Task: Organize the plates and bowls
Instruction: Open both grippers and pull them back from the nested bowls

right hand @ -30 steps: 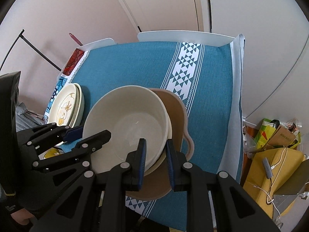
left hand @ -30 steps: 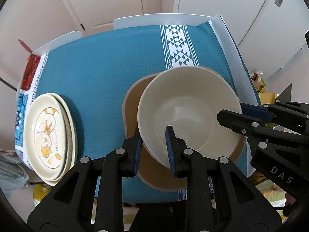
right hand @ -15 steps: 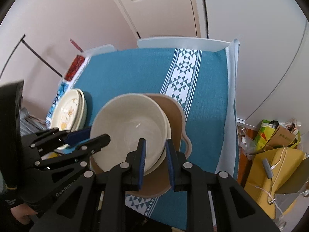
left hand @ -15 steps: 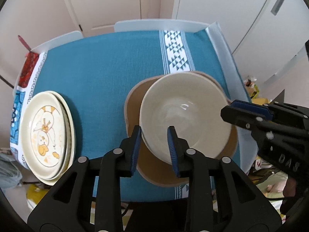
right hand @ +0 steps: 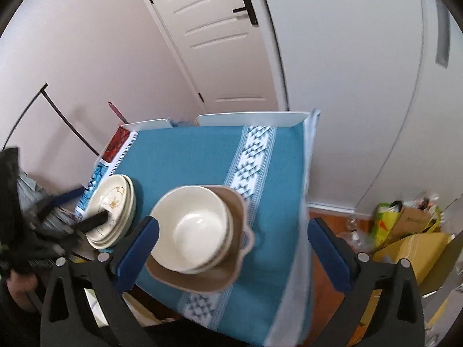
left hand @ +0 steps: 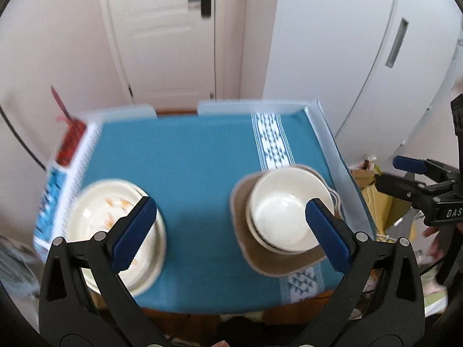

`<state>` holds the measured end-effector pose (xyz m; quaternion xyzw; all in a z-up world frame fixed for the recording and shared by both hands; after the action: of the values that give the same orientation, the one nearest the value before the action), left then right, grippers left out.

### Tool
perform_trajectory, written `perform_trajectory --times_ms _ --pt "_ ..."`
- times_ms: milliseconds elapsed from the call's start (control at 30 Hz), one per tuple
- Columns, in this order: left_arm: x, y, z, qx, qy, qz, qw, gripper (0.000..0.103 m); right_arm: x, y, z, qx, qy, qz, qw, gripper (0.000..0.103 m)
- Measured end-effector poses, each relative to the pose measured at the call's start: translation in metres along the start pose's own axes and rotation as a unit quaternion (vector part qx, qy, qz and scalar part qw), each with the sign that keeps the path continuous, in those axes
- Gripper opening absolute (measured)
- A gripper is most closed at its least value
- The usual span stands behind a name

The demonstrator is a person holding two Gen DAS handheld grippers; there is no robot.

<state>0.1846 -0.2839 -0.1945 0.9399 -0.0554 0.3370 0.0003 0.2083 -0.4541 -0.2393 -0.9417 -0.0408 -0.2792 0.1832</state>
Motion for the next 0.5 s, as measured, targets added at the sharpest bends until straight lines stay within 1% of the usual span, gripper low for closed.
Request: perform_trajectory --times_ms 33,67,100,167,233,300,333,433,500 --pt "0.001 -0.001 -0.003 0.004 0.002 0.014 0.9999 0.102 -0.002 0.002 -0.002 -0.012 -0.019 -0.011 1.0 0.102" --pt "-0.001 -0.001 -0.002 0.006 -0.006 0.029 0.9995 0.102 -0.005 0.003 -0.003 -0.028 -0.033 -0.02 0.999 0.102" --pt "-0.003 -0.002 0.001 0.005 -0.017 0.039 0.9991 0.102 -0.007 0.004 -0.003 -0.04 -0.039 -0.025 0.998 0.102" --pt "-0.013 -0.001 0.012 -0.006 -0.053 0.058 0.9969 0.102 -0.013 0.004 -0.003 -0.046 -0.052 -0.032 0.997 0.102" --pt "-0.025 -0.003 0.022 -0.016 -0.083 0.066 0.9942 0.102 -0.017 0.004 0.0 -0.054 -0.062 -0.041 0.996 0.102" --pt "-0.037 -0.004 0.031 -0.027 -0.109 0.068 0.9914 0.102 -0.022 0.001 0.008 -0.074 -0.081 -0.062 0.992 0.102" --pt "-0.041 -0.005 0.037 -0.033 -0.121 0.068 0.9898 0.102 -0.025 0.0 0.012 -0.076 -0.086 -0.068 0.991 0.102" --pt "-0.051 -0.005 0.053 -0.043 -0.154 0.07 0.9847 0.102 -0.033 0.002 0.033 -0.074 -0.123 -0.071 0.987 0.102" --pt "-0.056 -0.003 0.063 -0.055 -0.169 0.067 0.9818 0.102 -0.04 0.001 0.045 -0.08 -0.141 -0.074 0.984 0.102"
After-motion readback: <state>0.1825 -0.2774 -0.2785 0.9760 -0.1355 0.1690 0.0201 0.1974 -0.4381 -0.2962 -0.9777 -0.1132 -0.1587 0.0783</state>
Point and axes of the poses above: each gripper's, at about its wrist camera, not at the fingertips, and z roughly the way its jaws point, y to its right, x to its top, the point moved 5 cm from there along z, roughly the way its jaws point, and after that the axes turned 3 degrees about z, right-handed, at the moved point
